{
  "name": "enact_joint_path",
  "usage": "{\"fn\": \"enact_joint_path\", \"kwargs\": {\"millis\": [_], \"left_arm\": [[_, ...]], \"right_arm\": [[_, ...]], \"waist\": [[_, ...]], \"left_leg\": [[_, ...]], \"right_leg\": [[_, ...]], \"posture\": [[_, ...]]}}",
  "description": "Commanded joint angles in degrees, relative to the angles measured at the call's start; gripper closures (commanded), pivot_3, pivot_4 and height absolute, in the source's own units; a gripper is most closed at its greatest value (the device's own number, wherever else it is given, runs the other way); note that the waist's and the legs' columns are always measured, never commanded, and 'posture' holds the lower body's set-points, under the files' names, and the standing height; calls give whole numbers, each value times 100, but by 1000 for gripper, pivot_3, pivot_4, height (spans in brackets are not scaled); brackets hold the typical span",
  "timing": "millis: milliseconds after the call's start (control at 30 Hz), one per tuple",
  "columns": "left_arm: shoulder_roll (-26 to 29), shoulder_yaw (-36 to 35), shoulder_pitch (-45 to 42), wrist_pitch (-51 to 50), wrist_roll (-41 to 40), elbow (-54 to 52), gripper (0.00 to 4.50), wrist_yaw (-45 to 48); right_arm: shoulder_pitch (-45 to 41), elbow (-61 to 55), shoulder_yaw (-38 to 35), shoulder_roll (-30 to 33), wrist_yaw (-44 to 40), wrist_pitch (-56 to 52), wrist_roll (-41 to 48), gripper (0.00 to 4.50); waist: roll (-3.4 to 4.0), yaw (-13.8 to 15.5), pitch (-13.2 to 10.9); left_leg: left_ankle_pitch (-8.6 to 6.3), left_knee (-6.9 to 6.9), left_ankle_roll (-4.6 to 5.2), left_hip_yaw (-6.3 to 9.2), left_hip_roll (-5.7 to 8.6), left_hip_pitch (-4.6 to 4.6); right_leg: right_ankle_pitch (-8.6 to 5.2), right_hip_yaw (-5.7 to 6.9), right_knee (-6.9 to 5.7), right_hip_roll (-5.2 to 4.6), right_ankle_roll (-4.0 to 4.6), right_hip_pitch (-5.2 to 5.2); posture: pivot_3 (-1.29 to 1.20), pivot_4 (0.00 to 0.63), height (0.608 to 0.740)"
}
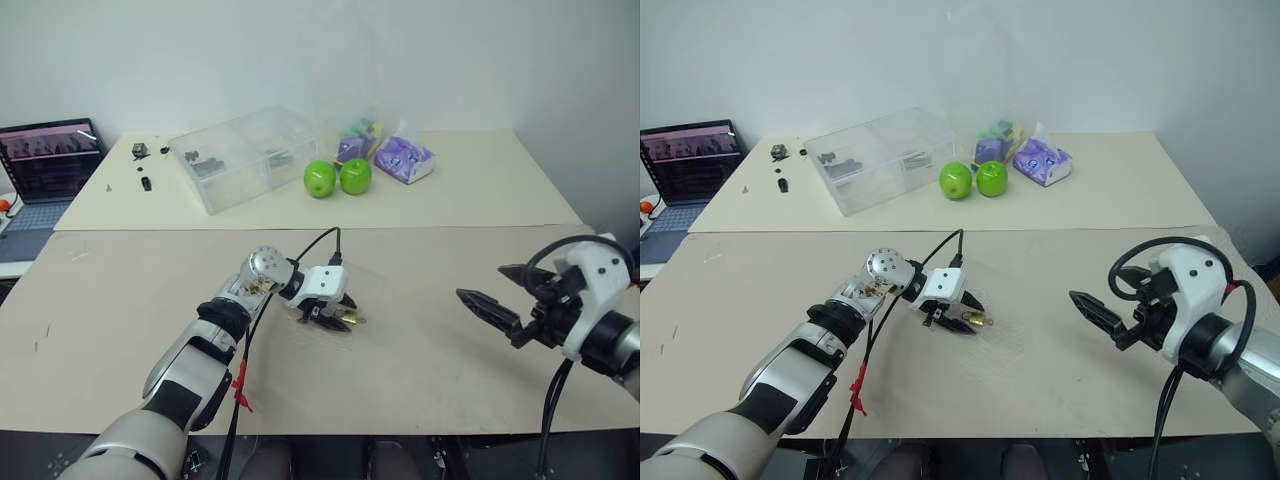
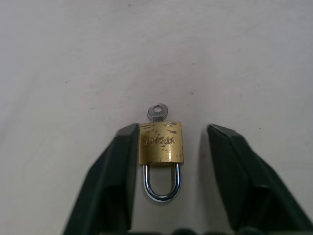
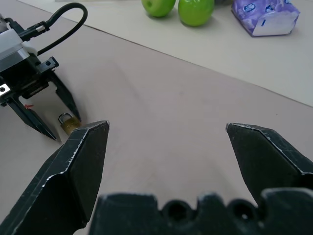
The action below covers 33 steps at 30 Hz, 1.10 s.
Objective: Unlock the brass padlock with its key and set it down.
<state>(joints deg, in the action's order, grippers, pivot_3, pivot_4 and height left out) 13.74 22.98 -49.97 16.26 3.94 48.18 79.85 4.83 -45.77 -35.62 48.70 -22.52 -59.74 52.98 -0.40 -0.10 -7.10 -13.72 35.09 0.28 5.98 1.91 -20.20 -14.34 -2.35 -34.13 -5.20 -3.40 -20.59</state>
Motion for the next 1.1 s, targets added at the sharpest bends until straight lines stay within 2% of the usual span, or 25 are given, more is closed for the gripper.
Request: {"fn": "enact_joint_path", "kwargs": {"millis": [33,100,500,600,933,1100], "left_arm": [[-60,-135,0,-126,-199,-224,3828,120],[-81,-151,6,-201,-221,-254,4453,136],[-134,-412,-63,-827,-451,-607,4453,-30],[-74,-409,-26,-1048,-585,-892,3822,269],[72,13,2,-797,4,-593,258,133],[-1,97,-102,-724,201,-332,258,-72]], "right_arm": [[-160,-21,-128,144,22,182,-42,0],[-178,5,-111,184,7,184,-57,0],[-311,150,97,257,-97,224,-160,0],[-370,214,168,262,-114,263,-220,0],[-479,240,298,193,-112,309,-325,0],[-473,201,279,163,-90,296,-331,0]], "waist": [[0,-3,0],[1,-8,0],[1,-19,1],[5,-34,3],[5,-59,3],[5,-56,3]], "left_leg": [[0,0,0,0,0,0],[0,1,0,0,0,0],[0,3,1,1,0,0],[0,4,1,1,0,0],[0,4,1,1,0,1],[-1,5,1,2,0,0]], "right_leg": [[0,0,0,0,0,0],[0,0,-1,0,0,0],[0,1,-1,0,0,2],[0,1,-1,0,0,2],[0,1,0,0,0,4],[0,1,1,0,0,4]], "posture": [[0,150,740],[0,150,740],[0,150,740],[0,150,740],[0,150,740],[0,150,740]]}}
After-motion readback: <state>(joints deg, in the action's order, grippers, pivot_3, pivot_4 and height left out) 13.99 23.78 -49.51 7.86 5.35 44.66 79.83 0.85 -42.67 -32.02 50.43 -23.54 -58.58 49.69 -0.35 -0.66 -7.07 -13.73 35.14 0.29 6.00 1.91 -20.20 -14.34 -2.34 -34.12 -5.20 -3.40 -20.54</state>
